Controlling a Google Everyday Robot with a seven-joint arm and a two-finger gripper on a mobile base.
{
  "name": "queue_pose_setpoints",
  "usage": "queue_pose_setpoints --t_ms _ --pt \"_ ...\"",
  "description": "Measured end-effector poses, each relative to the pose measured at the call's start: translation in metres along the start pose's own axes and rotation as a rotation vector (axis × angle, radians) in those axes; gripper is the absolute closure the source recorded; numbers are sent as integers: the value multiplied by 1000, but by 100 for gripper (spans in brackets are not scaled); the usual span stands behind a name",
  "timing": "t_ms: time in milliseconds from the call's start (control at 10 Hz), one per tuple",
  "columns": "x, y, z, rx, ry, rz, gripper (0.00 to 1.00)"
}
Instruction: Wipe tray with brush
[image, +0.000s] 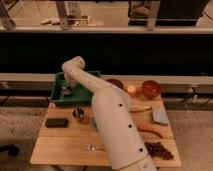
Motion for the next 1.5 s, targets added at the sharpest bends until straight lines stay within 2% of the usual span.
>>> queue_pose_setpoints --t_ms 300,500,700,1100,1500 --pt "-15 4 -11 6 -18 -3 97" --pt "-28 7 -13 -1 -34 -3 97" --pt "-29 18 -15 -20 -36 9 97" --pt "-19 48 -23 -64 -7 53 97" --pt "-5 56 -26 -77 36 64 97"
